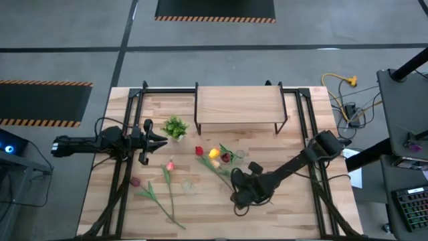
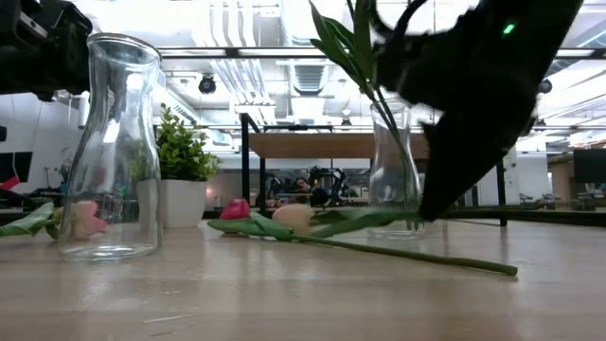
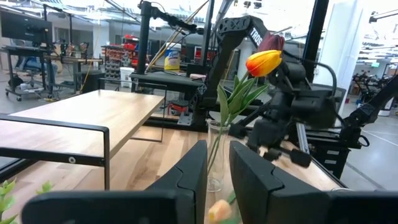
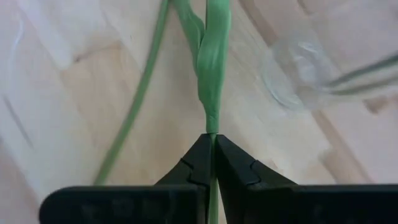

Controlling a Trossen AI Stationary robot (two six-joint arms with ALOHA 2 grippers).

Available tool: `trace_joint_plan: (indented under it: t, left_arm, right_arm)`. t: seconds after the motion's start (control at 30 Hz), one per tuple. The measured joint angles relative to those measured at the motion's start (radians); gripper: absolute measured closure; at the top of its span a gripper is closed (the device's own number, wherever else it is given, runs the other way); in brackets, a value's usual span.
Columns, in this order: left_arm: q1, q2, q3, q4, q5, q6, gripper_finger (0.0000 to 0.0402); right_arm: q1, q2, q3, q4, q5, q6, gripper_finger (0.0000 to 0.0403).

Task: Pick and place flowers into a vace then onto a shelf
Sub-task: Put the light pink tulip into the right transparent vase

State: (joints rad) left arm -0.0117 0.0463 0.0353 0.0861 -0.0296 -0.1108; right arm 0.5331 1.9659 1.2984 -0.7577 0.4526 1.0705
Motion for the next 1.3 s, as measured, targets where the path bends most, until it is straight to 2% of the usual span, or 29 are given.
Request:
trace_joint_plan:
  t: [0.23, 0.4, 0.53, 0.67, 0.9, 1.0, 1.1, 1.3]
  left_arm:
    - [0.0, 0.0, 0.0, 0.0, 0.0, 0.0, 0.035]
    - [0.0, 0.0, 0.0, 0.0, -0.001, 0.0, 0.035]
    - [0.0, 0.0, 0.0, 0.0, 0.0, 0.0, 0.035]
    - [0.0, 0.0, 0.0, 0.0, 0.0, 0.0, 0.035]
    - [0.0, 0.0, 0.0, 0.0, 0.0, 0.0, 0.035]
    - [0.0, 0.0, 0.0, 0.0, 0.0, 0.0, 0.035]
    - [0.0, 0.0, 0.0, 0.0, 0.0, 0.0, 0.035]
    - [0.0, 0.0, 0.0, 0.0, 0.0, 0.0, 0.035]
  right_arm:
    - [0.077, -0.113, 0.001, -0.14, 0.015, 0.084, 0.0394]
    - [0.144, -0.177, 0.002, -0.151, 0.046, 0.095, 0.0394]
    - [0.204, -0.216, 0.002, -0.153, 0.051, 0.041, 0.0394]
    - [0.259, -0.251, 0.002, -0.147, 0.098, 0.054, 0.0394]
    - [0.345, -0.283, 0.003, -0.144, 0.29, -0.009, 0.0394]
    - [0.372, -0.288, 0.003, -0.143, 0.428, -0.02, 0.0394]
    - [0.377, -0.293, 0.003, -0.142, 0.59, 0.053, 0.0394]
    - [0.358, -0.296, 0.002, -0.153, 0.83, 0.047, 0.0394]
